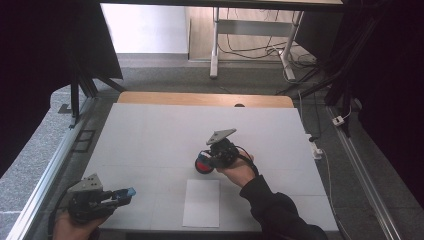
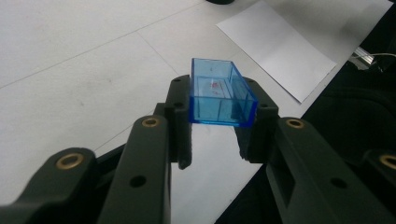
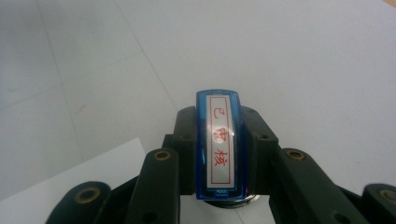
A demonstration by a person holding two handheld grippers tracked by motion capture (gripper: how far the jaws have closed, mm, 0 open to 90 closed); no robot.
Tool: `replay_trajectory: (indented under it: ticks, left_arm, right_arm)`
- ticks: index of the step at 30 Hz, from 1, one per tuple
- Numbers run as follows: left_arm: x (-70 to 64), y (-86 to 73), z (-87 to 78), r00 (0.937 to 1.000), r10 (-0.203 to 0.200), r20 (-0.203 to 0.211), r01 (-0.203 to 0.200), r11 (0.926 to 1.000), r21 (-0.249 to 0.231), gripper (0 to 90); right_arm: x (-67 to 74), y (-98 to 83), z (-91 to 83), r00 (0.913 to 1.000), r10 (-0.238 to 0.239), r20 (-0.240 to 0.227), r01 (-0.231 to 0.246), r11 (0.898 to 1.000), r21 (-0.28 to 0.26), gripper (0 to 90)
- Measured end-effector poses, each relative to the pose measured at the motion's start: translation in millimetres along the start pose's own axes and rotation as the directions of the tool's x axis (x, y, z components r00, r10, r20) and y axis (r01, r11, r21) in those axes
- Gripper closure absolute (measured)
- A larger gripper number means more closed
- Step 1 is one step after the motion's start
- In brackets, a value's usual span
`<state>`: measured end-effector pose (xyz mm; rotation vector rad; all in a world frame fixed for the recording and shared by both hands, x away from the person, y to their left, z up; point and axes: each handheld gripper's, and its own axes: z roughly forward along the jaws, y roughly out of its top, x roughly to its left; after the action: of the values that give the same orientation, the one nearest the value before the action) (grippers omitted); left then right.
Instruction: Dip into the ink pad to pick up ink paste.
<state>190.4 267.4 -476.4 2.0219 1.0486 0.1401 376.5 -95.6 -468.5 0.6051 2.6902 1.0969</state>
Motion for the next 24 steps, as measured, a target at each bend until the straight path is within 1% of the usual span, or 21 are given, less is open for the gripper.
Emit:
replay_trajectory:
  ticks: [4,9,19,24]
  left_arm:
    - [-0.3,0.1,0.2,1.0,0.006,0.001,-0.006,1.0,0.002,68.0]
    - [-1.7,0.3,0.7,0.9998,0.017,-0.002,-0.017,0.9998,0.004,68.0]
    - [-1.2,0.1,0.2,0.9999,0.015,0.0,-0.015,0.9999,0.001,68.0]
    - [-1.9,0.2,0.4,0.9998,0.019,-0.003,-0.019,0.9998,0.002,68.0]
  right_arm:
    - [2.6,0.7,-9.5,0.9998,0.015,-0.013,-0.015,0.999,-0.034,70.7]
    - [6.5,0.5,-20.0,0.9997,0.013,-0.023,-0.014,0.998,-0.06,70.7]
    - [16.8,0.5,-35.9,0.9987,0.005,-0.052,-0.009,0.996,-0.09,70.7]
    - [23.9,-3.3,-43.5,0.9979,-0.016,-0.063,0.01,0.996,-0.092,70.7]
